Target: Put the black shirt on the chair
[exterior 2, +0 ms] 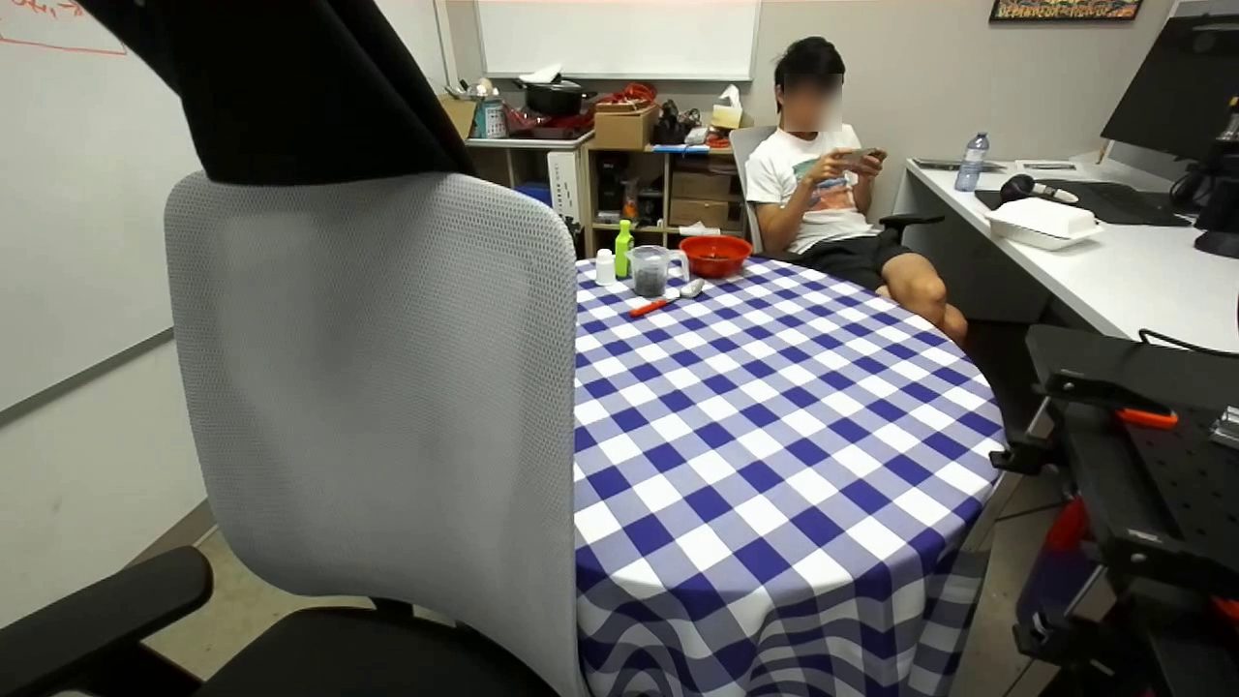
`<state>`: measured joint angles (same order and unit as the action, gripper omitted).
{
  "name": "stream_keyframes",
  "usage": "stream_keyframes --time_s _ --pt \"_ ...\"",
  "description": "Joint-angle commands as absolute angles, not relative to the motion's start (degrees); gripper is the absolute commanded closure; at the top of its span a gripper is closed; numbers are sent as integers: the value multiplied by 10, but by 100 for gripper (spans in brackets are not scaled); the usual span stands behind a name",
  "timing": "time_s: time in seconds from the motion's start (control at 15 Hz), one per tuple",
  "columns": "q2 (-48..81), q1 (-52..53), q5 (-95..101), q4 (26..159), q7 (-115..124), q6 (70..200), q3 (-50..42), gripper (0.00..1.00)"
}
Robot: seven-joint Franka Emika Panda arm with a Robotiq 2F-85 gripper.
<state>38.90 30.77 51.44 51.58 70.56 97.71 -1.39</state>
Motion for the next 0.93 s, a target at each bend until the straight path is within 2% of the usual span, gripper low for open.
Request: stream_keyframes --time_s 0.0,0.13,0.2,0.27,0.87 --pt "459 303 480 457 622 987 18 99" --pt "496 299 460 454 588 990 33 99" --pt "513 301 461 455 566 985 33 71" --pt "532 306 446 441 535 978 22 70" --pt "568 282 417 405 379 963 41 4"
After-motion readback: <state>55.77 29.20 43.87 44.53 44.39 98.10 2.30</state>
